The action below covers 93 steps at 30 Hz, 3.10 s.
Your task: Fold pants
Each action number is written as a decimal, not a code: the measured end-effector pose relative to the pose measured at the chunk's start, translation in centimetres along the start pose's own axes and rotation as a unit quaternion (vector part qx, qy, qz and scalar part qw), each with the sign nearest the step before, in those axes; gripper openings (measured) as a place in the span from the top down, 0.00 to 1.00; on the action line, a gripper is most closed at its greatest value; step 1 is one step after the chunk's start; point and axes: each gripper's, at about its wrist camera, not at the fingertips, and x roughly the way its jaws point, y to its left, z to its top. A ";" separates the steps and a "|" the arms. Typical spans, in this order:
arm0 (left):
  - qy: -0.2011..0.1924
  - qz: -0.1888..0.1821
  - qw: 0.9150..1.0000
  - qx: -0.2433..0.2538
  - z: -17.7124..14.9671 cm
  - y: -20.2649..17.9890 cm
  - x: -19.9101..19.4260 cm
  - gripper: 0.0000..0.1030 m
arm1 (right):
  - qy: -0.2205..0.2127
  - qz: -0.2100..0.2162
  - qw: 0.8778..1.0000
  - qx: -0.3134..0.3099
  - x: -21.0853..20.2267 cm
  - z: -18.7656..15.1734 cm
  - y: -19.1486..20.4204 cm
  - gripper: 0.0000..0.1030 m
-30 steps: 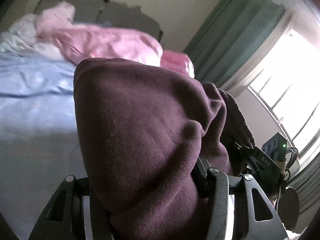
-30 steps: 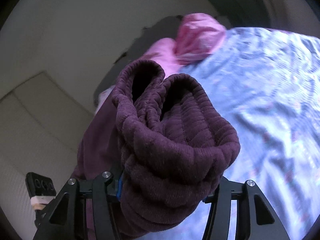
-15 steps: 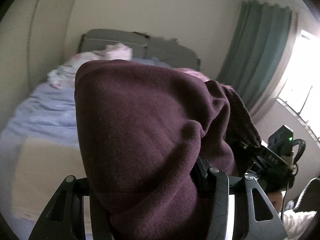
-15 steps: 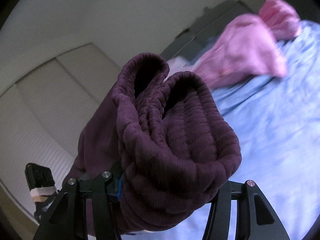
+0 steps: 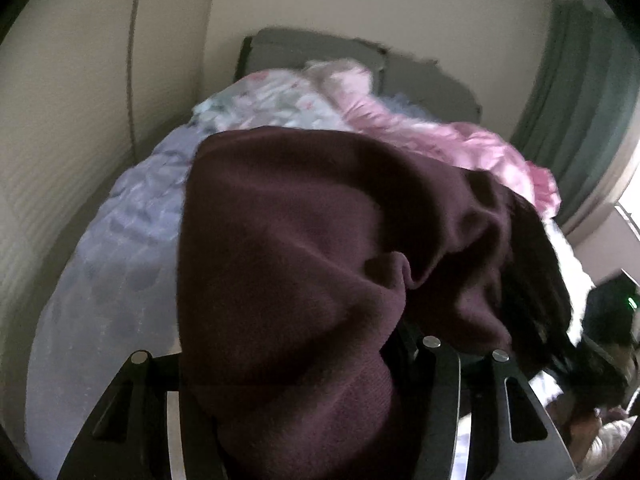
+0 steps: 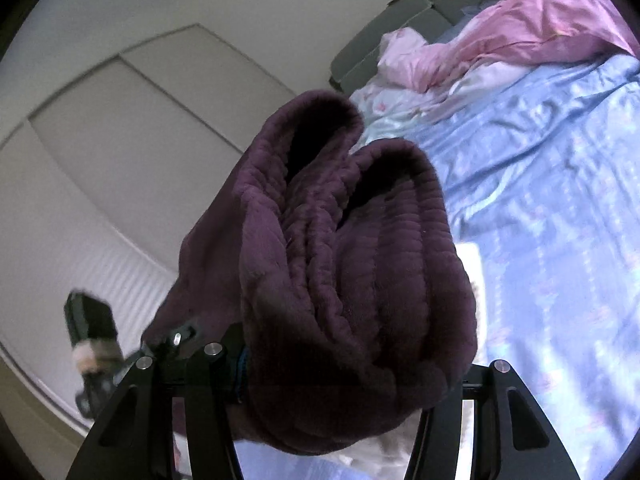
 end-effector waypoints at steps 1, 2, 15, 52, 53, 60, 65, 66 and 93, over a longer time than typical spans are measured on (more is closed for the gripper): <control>0.015 0.010 1.000 0.000 0.0 0.5 1.2 0.44 | 0.007 -0.008 1.000 -0.004 1.1 -0.5 0.1 0.48; 0.046 0.023 0.999 -0.004 -0.6 1.2 2.9 0.41 | 0.014 -0.018 1.000 -0.012 1.8 -1.5 0.4 0.48; 0.048 0.257 0.961 0.092 -5.4 0.6 0.8 0.00 | 0.075 -0.078 0.994 -0.022 1.4 -4.6 -1.2 0.11; -0.089 0.114 0.983 0.111 -22.4 -39.0 -14.7 0.00 | -0.033 -0.321 0.923 -0.210 -37.8 -4.1 -8.1 0.06; -0.092 0.118 0.983 0.108 -22.6 -39.4 -15.0 0.00 | -0.035 -0.323 0.923 -0.207 -38.6 -4.2 -8.3 0.06; -0.116 0.136 0.976 0.128 -23.8 -42.9 -16.9 0.00 | -0.073 -0.315 0.927 -0.188 -43.5 -5.1 -9.2 0.06; -0.115 0.131 0.975 0.141 -24.4 -44.7 -17.2 0.00 | -0.105 -0.329 0.916 -0.204 -45.8 -5.9 -8.8 0.06; -0.115 0.126 0.975 0.143 -24.5 -45.0 -17.3 0.00 | -0.107 -0.329 0.916 -0.205 -46.1 -6.1 -8.8 0.06; -0.127 0.140 0.971 0.148 -25.0 -45.6 -17.6 0.00 | -0.115 -0.339 0.908 -0.215 -47.2 -6.9 -8.5 0.06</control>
